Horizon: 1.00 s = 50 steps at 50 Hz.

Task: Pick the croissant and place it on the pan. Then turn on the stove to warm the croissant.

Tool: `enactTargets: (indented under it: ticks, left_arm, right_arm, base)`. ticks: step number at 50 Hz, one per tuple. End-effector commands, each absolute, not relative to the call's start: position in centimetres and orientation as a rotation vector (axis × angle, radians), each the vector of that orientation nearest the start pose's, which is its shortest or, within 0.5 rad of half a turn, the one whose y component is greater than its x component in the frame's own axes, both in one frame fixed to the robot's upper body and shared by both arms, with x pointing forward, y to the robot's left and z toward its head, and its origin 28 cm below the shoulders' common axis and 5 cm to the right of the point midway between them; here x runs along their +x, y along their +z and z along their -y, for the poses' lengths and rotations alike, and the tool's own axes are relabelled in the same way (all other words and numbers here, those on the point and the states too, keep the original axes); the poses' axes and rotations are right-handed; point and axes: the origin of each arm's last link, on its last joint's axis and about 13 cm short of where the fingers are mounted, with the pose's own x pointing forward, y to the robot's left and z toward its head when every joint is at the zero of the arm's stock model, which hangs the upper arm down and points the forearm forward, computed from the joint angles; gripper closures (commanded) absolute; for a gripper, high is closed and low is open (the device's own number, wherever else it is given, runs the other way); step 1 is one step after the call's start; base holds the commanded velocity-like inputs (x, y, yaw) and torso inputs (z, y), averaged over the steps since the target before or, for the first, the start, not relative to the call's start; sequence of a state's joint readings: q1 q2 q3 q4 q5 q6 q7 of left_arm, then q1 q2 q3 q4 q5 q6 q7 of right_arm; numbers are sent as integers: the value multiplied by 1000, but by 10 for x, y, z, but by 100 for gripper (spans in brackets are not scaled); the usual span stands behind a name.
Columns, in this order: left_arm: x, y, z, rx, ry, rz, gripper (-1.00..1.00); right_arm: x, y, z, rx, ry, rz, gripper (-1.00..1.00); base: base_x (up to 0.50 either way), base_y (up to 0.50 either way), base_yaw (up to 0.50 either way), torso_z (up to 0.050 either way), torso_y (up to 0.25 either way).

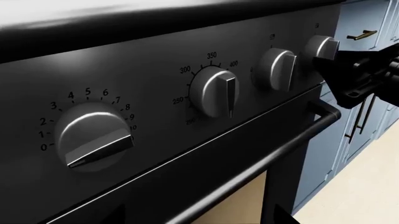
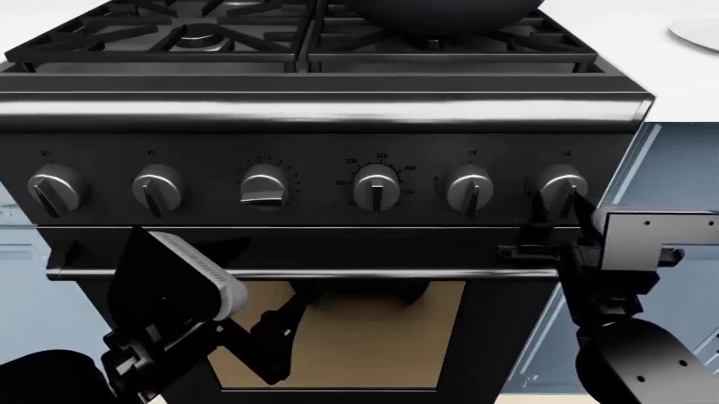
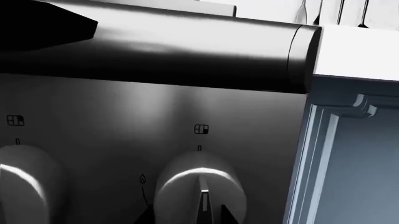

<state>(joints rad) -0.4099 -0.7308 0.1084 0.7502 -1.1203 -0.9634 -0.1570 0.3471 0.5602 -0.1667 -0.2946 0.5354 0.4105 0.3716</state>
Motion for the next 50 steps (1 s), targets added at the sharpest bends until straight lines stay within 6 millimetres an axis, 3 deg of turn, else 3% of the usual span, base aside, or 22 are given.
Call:
enactTargets:
  ticks: [1,50]
  left_arm:
    - [196,188,-250,115,-614,-144,-100]
    - [195,188,-251,113,-606,-145,-100]
  right_arm:
    - [263,151,177,-264,-162,204,100]
    - [261,151,184,-917,-212,348,100]
  base:
    - [0,0,0,0,0]
    - [-1,1,0,1,3]
